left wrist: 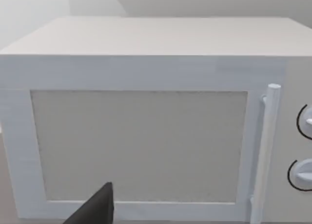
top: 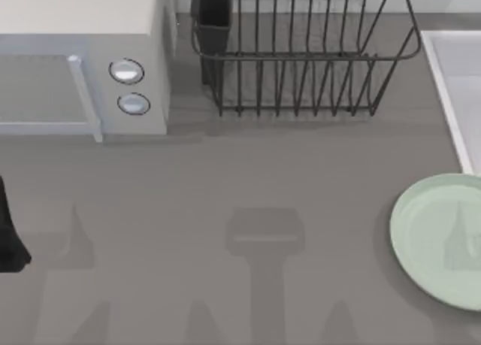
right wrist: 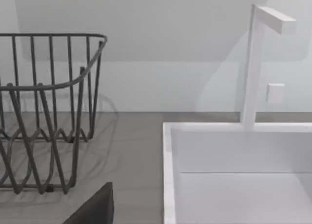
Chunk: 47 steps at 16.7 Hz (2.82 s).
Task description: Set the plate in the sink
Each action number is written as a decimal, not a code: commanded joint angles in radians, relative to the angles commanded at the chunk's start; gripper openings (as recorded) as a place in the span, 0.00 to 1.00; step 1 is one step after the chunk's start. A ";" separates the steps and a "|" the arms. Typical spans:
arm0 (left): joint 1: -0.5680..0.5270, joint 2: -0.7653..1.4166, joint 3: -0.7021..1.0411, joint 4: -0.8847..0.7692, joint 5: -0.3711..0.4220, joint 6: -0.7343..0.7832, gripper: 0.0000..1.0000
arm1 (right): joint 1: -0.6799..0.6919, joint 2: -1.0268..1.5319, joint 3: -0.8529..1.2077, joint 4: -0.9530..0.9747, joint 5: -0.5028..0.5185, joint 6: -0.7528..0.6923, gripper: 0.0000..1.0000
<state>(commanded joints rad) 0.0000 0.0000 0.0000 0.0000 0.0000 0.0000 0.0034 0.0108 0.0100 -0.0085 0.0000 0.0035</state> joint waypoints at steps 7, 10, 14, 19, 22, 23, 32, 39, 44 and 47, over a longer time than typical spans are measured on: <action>0.000 0.000 0.000 0.000 0.000 0.000 1.00 | 0.097 0.363 0.294 -0.245 0.000 0.100 1.00; 0.000 0.000 0.000 0.000 0.000 0.000 1.00 | 0.163 0.638 0.493 -0.411 0.000 0.168 1.00; 0.000 0.000 0.000 0.000 0.000 0.000 1.00 | 0.256 1.041 0.775 -0.645 0.000 0.264 1.00; 0.000 0.000 0.000 0.000 0.000 0.000 1.00 | 0.357 1.494 1.084 -0.901 0.000 0.368 1.00; 0.000 0.000 0.000 0.000 0.000 0.000 1.00 | 0.399 1.679 1.211 -1.007 0.000 0.411 1.00; 0.000 0.000 0.000 0.000 0.000 0.000 1.00 | 0.409 1.720 1.241 -1.032 0.000 0.422 1.00; 0.000 0.000 0.000 0.000 0.000 0.000 1.00 | 0.418 1.784 1.268 -1.050 0.000 0.435 1.00; 0.000 0.000 0.000 0.000 0.000 0.000 1.00 | 0.424 1.910 1.109 -0.741 0.001 0.440 1.00; 0.000 0.000 0.000 0.000 0.000 0.000 1.00 | 0.425 1.948 1.063 -0.677 0.001 0.441 1.00; 0.000 0.000 0.000 0.000 0.000 0.000 1.00 | 0.425 1.948 1.063 -0.677 0.001 0.441 0.92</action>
<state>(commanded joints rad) 0.0000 0.0000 0.0000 0.0000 0.0000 0.0000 0.4288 1.9588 1.0731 -0.6850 0.0012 0.4449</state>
